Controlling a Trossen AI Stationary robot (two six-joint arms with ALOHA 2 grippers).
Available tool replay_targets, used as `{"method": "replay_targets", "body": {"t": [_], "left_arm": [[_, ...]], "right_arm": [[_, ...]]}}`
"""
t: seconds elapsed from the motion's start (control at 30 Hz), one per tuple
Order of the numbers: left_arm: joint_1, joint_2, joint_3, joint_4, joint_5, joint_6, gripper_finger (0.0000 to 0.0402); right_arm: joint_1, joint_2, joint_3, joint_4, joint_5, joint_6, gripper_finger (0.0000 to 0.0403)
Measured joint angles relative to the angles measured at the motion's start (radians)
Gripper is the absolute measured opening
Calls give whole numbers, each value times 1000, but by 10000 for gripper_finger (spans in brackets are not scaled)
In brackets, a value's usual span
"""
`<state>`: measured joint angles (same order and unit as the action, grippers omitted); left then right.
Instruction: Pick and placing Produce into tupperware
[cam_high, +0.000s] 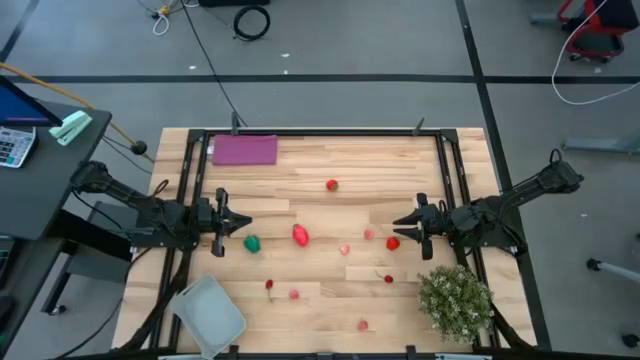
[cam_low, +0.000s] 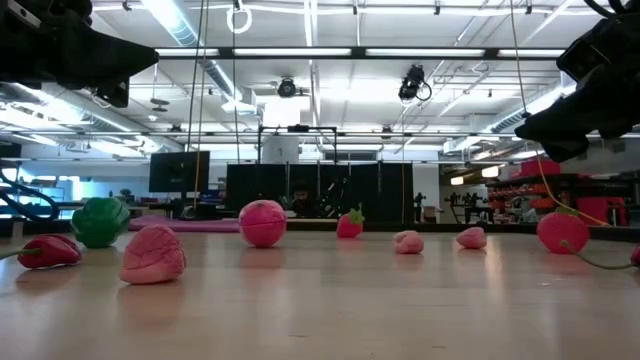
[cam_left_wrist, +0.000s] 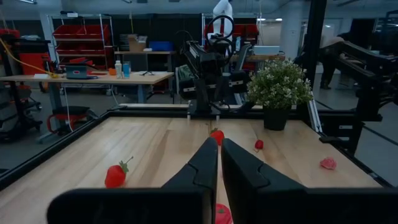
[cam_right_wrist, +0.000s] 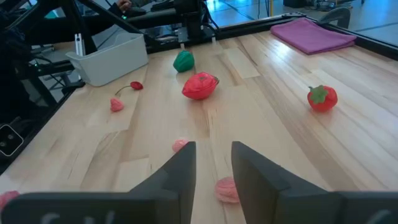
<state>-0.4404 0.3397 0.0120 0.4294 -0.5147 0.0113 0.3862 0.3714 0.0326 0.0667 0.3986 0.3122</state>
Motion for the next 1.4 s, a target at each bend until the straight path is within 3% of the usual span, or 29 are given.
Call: {"method": "replay_targets", "body": {"t": [1.4], "left_arm": [[0, 0, 0, 0, 0, 0, 26]], "right_arm": [[0, 0, 0, 0, 0, 0, 110]]}}
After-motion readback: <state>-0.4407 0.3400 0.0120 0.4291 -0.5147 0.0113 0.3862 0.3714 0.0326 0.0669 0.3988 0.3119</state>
